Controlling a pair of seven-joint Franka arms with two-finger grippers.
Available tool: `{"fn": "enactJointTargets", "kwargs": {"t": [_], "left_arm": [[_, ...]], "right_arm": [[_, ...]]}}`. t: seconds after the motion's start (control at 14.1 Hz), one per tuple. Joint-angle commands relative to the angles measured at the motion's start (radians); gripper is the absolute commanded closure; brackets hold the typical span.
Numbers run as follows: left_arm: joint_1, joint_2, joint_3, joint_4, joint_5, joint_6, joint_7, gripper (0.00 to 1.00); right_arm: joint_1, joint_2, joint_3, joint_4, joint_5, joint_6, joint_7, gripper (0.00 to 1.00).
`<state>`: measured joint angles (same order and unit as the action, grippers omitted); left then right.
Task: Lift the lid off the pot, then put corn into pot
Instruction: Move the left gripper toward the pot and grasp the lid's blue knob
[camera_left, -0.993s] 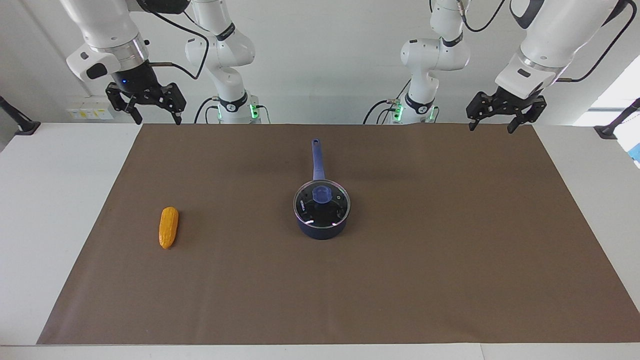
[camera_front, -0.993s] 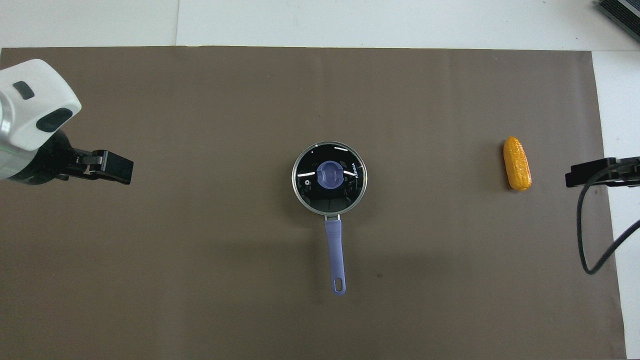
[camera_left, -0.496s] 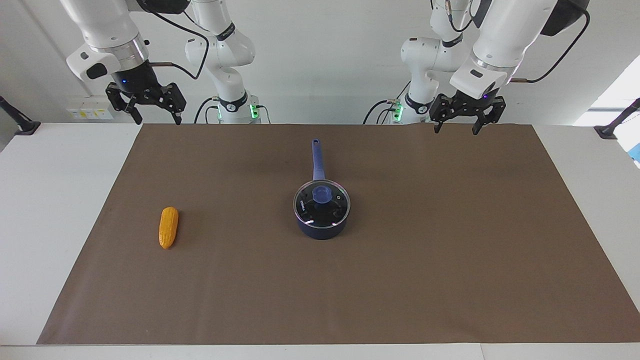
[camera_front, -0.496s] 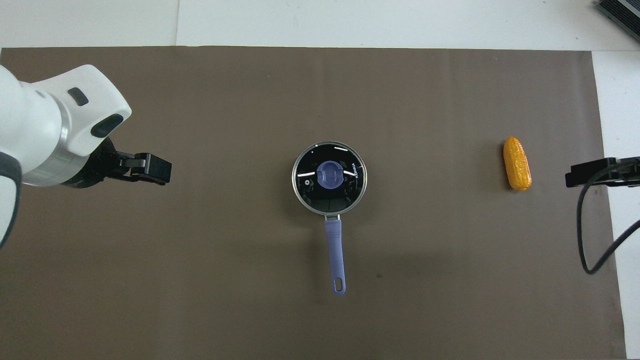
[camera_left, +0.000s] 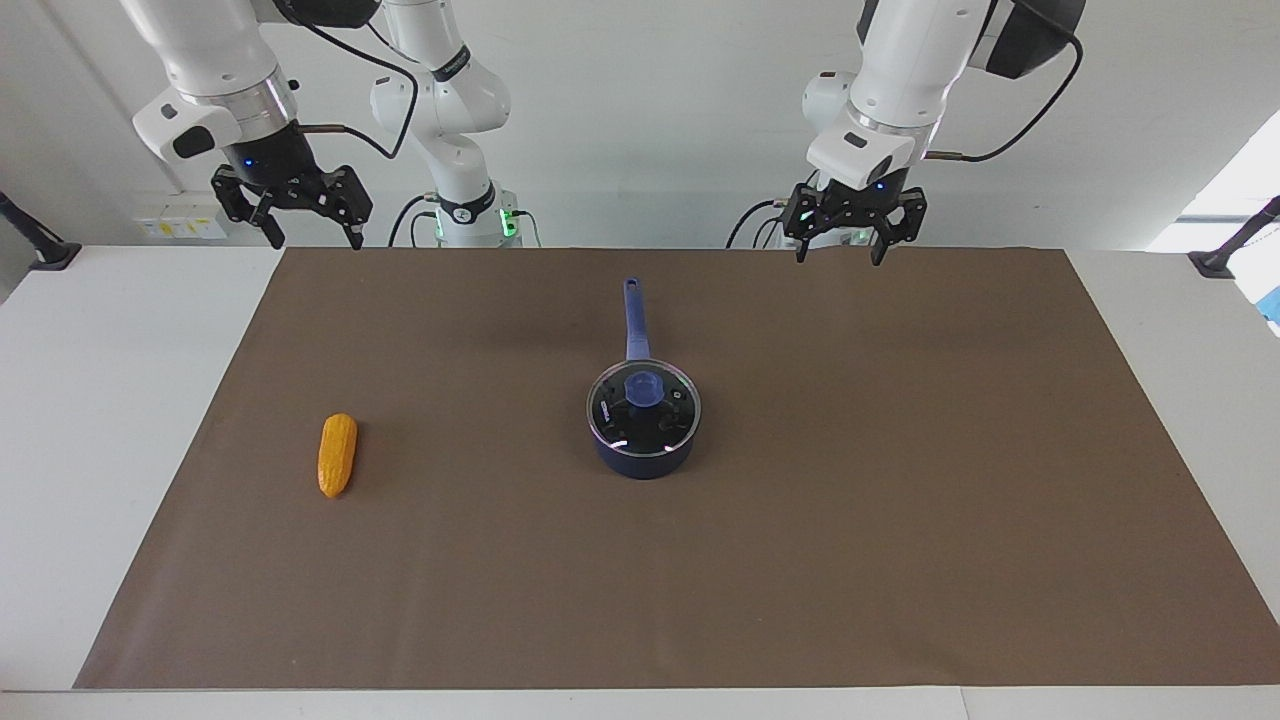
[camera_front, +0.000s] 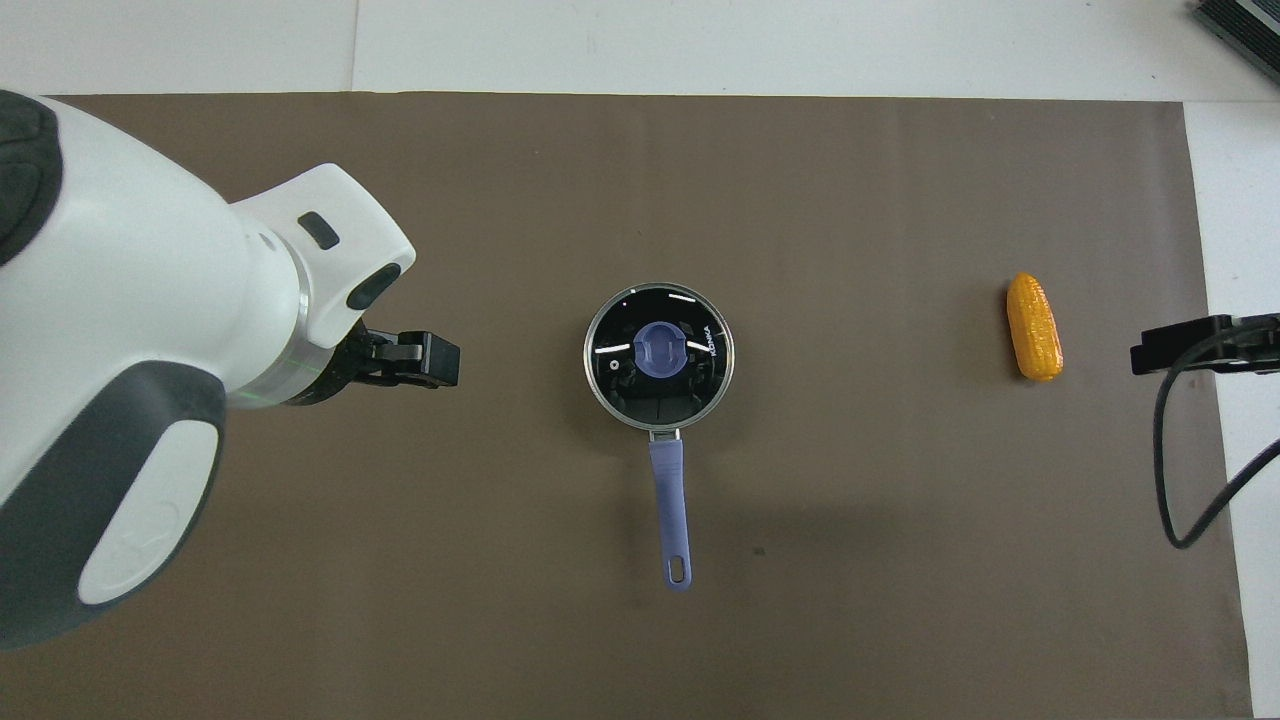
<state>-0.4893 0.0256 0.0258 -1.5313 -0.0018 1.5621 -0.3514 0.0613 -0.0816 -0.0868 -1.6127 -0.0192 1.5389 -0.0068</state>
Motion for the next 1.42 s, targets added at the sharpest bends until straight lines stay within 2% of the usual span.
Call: {"fn": "enactJointTargets", "kwargs": {"t": [0.0,0.85,0.92,1.06,1.35], "left_arm": [[-0.054,-0.001,0.016,-0.016,0.000,0.044,-0.066,0.00],[-0.155,0.128,0.016,-0.003,0.008,0.153,-0.156,0.00],[-0.175,0.149,0.016,-0.003,0.014,0.157,-0.176,0.00],[-0.212,0.238,0.017,0.034,0.028,0.170,-0.239,0.00],[-0.228,0.292,0.013,0.040,0.016,0.271,-0.325,0.00]], "right_arm": [[0.000,-0.012,-0.002,-0.010,0.019,0.001,-0.001,0.00],[0.000,-0.012,-0.002,-0.012,0.018,0.001,-0.002,0.00],[-0.003,-0.012,-0.005,-0.012,0.018,0.000,-0.001,0.00],[-0.003,-0.013,-0.007,-0.012,0.016,-0.011,-0.005,0.00],[-0.003,-0.006,-0.005,-0.041,0.016,0.070,-0.039,0.00]]}}
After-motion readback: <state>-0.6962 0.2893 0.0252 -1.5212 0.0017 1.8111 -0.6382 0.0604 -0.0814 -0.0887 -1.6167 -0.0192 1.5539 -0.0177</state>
